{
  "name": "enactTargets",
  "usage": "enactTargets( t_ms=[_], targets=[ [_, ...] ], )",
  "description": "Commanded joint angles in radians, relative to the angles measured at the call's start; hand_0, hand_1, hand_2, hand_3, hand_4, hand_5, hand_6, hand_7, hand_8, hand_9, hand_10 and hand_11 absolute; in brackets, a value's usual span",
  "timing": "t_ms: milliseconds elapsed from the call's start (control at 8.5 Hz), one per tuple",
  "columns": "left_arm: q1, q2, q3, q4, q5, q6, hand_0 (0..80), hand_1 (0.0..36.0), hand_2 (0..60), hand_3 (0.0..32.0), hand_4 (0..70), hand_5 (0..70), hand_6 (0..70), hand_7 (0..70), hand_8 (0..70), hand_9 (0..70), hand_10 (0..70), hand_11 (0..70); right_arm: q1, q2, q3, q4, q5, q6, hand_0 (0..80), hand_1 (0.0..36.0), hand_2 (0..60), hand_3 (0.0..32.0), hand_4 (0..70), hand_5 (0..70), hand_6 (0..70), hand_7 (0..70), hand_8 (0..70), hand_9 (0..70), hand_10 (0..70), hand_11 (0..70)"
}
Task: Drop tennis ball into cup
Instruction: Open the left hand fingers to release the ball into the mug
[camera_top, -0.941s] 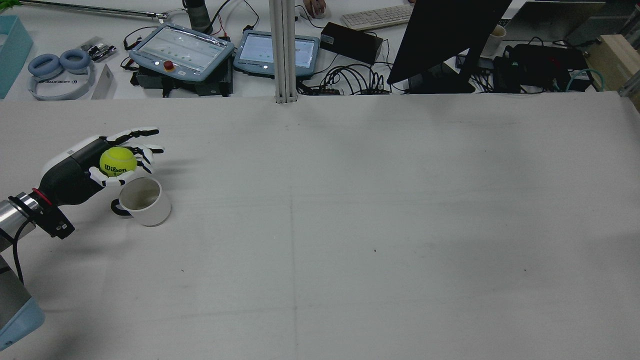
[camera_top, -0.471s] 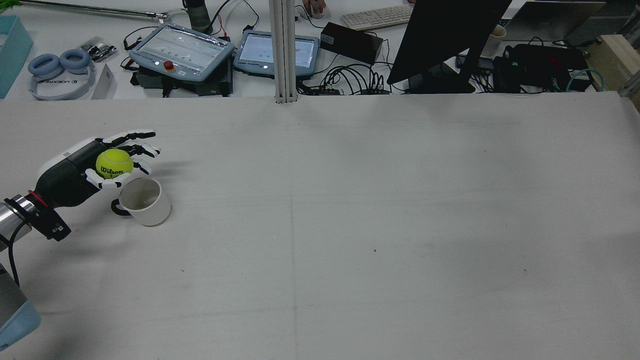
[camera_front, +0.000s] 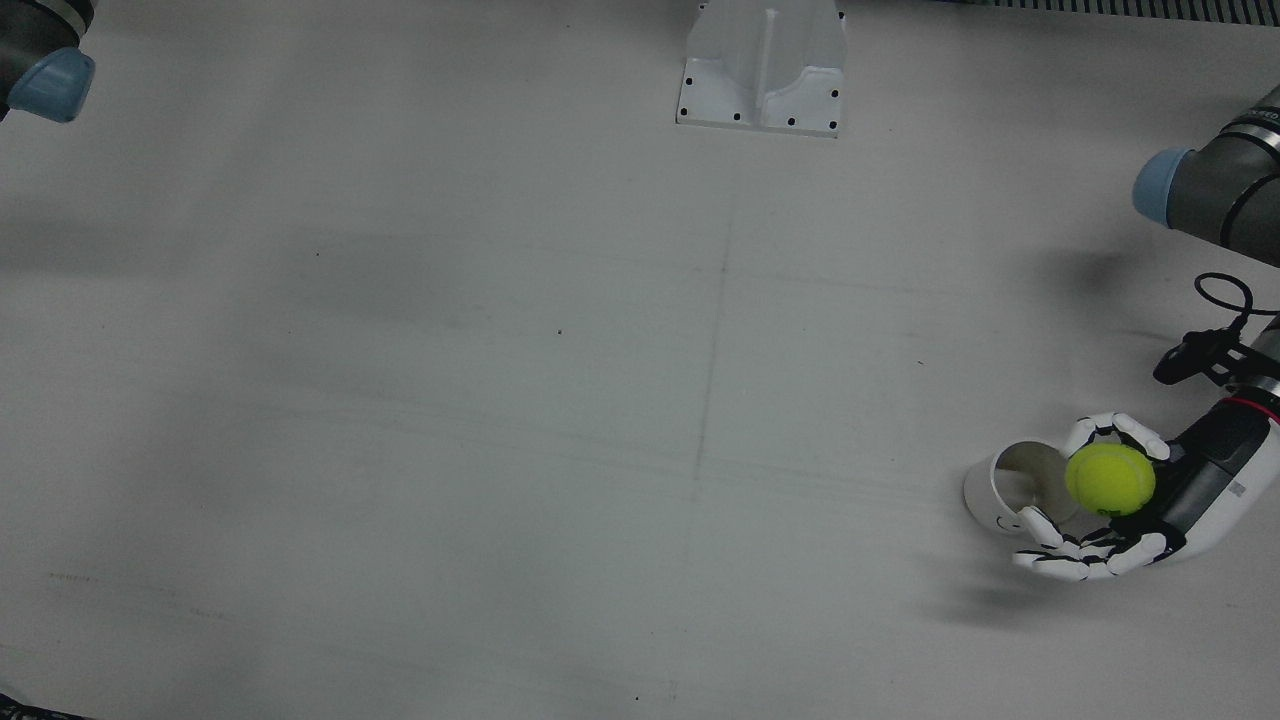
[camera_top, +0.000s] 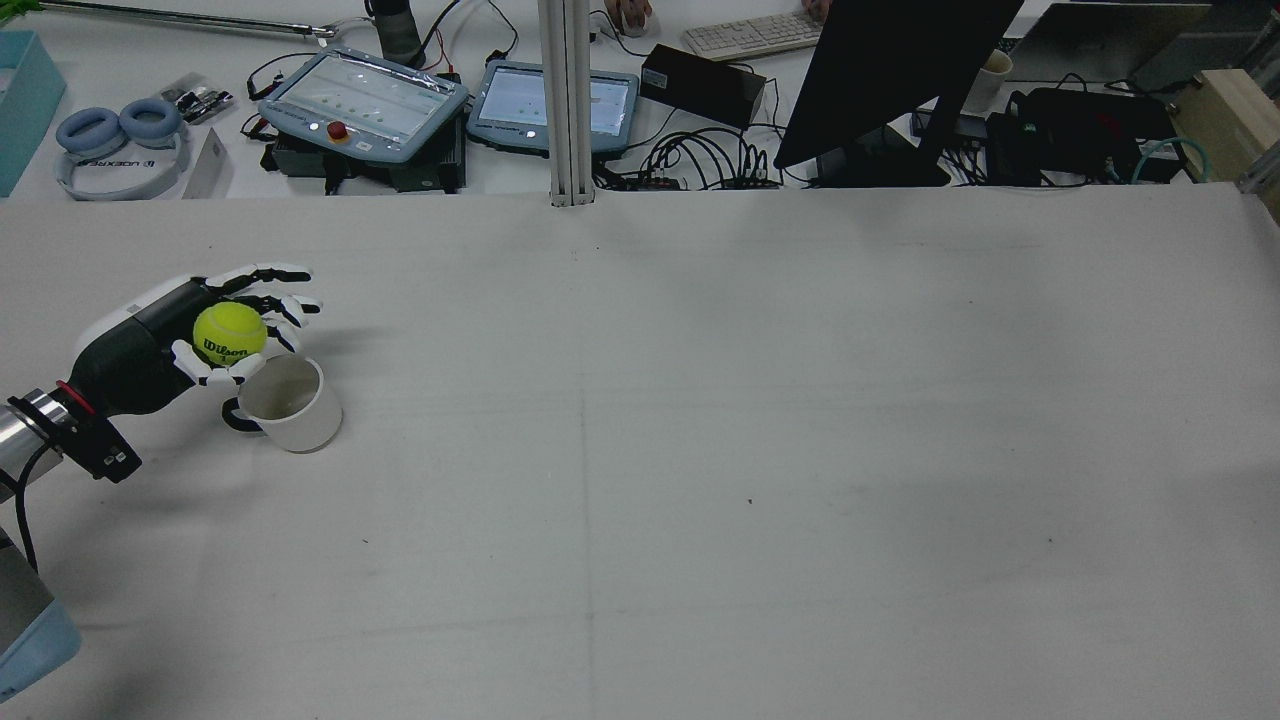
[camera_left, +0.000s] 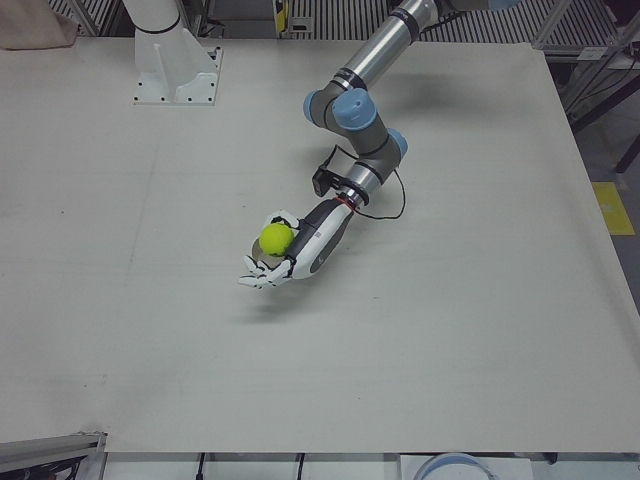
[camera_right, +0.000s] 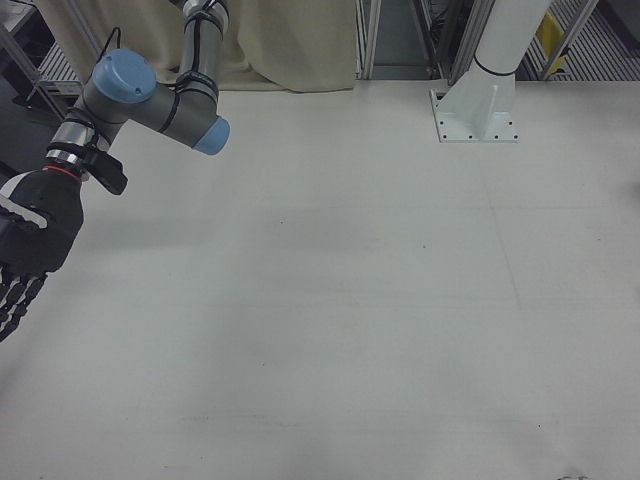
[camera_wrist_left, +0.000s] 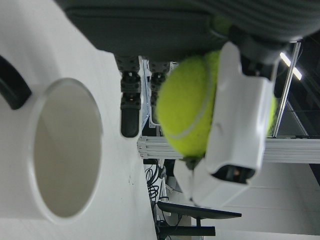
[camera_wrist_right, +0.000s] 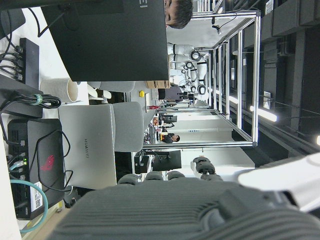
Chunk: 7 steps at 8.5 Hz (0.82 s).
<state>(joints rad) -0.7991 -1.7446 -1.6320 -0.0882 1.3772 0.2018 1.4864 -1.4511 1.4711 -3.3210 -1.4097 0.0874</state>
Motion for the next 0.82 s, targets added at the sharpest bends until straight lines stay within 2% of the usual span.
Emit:
enactTargets(
  t_ms=[0, 118, 235, 353, 471, 706],
  targets=[
    [0.001, -0.001, 0.0, 0.001, -0.003, -0.001, 80.0, 36.0, 34.2, 0.0, 20.3, 23.1, 40.7, 35.0, 23.4, 26.2, 29.2, 46.2, 0.0, 0.0, 0.0, 0.0, 0.0, 0.0, 0.0, 0.0, 0.0, 0.0, 0.0, 0.0, 0.0, 0.0, 0.0, 0.0, 0.0, 0.0],
    [0.001, -0.001, 0.0, -0.002, -0.003, -0.001, 80.0, 36.0, 41.3, 0.0, 20.1, 24.3, 52.9, 32.5, 25.5, 25.4, 29.0, 45.5, 0.0, 0.0, 0.0, 0.0, 0.0, 0.0, 0.0, 0.0, 0.0, 0.0, 0.0, 0.0, 0.0, 0.0, 0.0, 0.0, 0.0, 0.0],
    [0.001, -0.001, 0.0, -0.004, -0.001, -0.001, 80.0, 36.0, 49.2, 0.0, 18.7, 20.0, 37.5, 34.3, 21.9, 25.3, 28.7, 44.8, 0.0, 0.0, 0.0, 0.0, 0.0, 0.0, 0.0, 0.0, 0.0, 0.0, 0.0, 0.0, 0.0, 0.0, 0.0, 0.0, 0.0, 0.0],
    [0.001, 0.0, 0.0, -0.002, -0.001, -0.001, 66.0, 36.0, 60.0, 0.0, 16.4, 20.4, 45.2, 31.9, 23.1, 24.4, 28.2, 43.7, 0.0, 0.0, 0.0, 0.0, 0.0, 0.0, 0.0, 0.0, 0.0, 0.0, 0.0, 0.0, 0.0, 0.0, 0.0, 0.0, 0.0, 0.0],
    [0.0, 0.0, 0.0, -0.002, -0.001, -0.001, 60.9, 36.0, 60.0, 0.0, 14.7, 18.8, 36.6, 32.6, 21.2, 24.4, 27.9, 43.5, 0.0, 0.0, 0.0, 0.0, 0.0, 0.0, 0.0, 0.0, 0.0, 0.0, 0.0, 0.0, 0.0, 0.0, 0.0, 0.0, 0.0, 0.0],
    [0.001, -0.001, 0.0, -0.002, 0.0, -0.002, 60.9, 36.0, 60.0, 0.0, 15.2, 20.0, 43.1, 32.0, 22.5, 24.3, 28.2, 43.9, 0.0, 0.0, 0.0, 0.0, 0.0, 0.0, 0.0, 0.0, 0.0, 0.0, 0.0, 0.0, 0.0, 0.0, 0.0, 0.0, 0.0, 0.0]
  ],
)
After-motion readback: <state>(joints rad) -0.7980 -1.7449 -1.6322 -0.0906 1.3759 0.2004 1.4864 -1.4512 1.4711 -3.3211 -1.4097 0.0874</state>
